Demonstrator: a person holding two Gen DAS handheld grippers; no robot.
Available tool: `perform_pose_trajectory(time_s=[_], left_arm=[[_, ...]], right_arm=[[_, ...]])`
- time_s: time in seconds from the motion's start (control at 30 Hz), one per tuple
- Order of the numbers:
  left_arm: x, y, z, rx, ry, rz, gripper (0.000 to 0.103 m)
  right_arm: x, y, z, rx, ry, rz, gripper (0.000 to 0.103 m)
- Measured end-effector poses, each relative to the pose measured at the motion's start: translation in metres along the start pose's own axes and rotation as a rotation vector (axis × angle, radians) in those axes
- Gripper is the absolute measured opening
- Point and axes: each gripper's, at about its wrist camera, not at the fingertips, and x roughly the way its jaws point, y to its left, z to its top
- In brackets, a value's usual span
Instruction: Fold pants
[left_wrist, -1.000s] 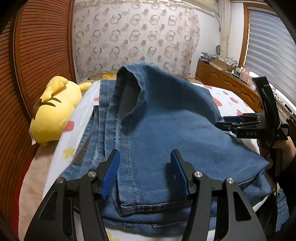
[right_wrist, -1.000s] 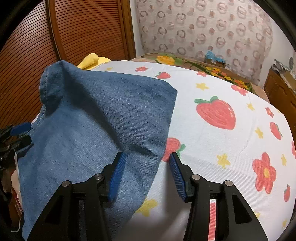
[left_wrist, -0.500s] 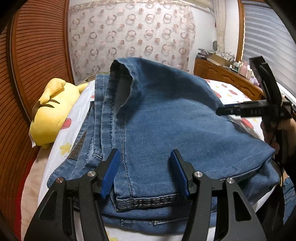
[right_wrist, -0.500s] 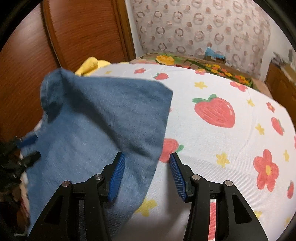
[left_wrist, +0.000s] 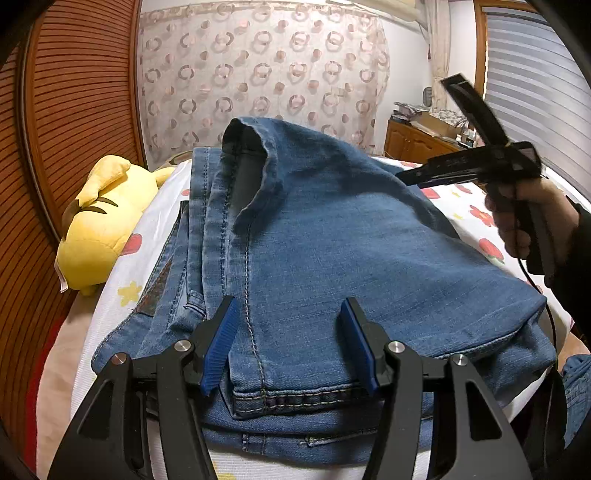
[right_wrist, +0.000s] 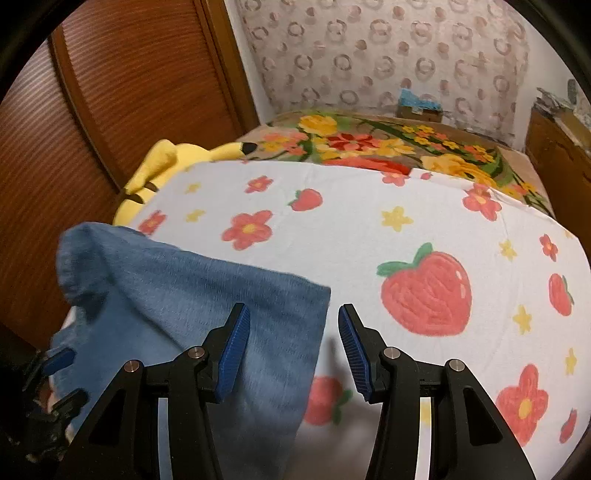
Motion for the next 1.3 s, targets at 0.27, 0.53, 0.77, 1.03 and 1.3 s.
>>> perform_pose_trajectory(time_s=[0.27,0.53,0.77,1.03,1.3], left_arm=[[0.000,-0.002,0.000,-0.001,-0.003,0.004,0.058],[0.001,-0.005,0.002,-0.005,0.011,-0.018,0.080],[0.002,-0.006,0.002,-0.004,0.009,-0.016,0.081],[-0.012,-0.009,0.004,-0.022,0.005,-0.025,0.081],[-0.016,-0.020,-0.008,0.012,0.025,-0.046,0.081]], right_arm=[[0.007,0.015,0.007,0.000,0.010,-0.026,0.052],[-0.042,0.035,-0.025,-0.083,-0.044,0.028,0.052],[-0.068,0.044,-0.068,-0.110,-0.043,0.067,0.055],[-0.075,0.039,-0.107,-0.096,-0.001,0.031,0.056],[-0.075,0.041,-0.120,-0.029,0.018,0.058,0.056]])
